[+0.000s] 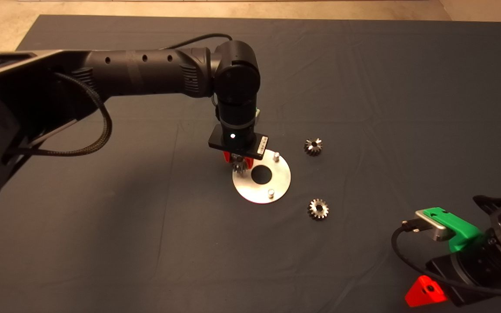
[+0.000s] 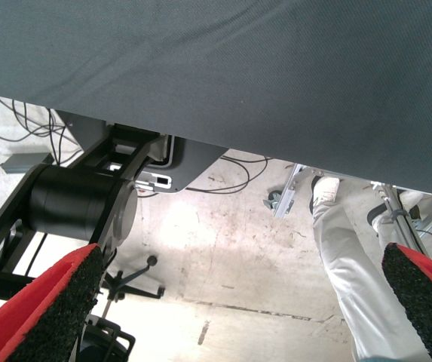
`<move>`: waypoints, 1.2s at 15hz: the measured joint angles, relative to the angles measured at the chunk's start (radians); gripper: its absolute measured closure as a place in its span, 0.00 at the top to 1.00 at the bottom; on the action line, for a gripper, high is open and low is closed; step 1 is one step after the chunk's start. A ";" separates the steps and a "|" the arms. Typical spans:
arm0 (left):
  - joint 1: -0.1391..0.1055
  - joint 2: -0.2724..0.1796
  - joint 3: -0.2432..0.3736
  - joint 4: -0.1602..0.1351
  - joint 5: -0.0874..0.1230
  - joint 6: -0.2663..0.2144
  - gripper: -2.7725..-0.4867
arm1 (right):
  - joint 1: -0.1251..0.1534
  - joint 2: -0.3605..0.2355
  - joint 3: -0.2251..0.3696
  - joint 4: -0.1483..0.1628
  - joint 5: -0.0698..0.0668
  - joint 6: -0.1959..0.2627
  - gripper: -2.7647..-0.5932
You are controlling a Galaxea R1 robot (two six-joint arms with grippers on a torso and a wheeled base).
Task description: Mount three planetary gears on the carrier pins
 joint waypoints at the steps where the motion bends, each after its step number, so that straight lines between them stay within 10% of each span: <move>1: 0.000 0.000 0.000 0.000 0.000 0.000 0.17 | 0.000 0.000 -0.001 0.000 0.000 0.000 0.99; 18: 0.003 0.000 0.030 0.017 0.000 0.008 0.17 | 0.000 0.000 -0.001 0.000 0.000 0.000 0.99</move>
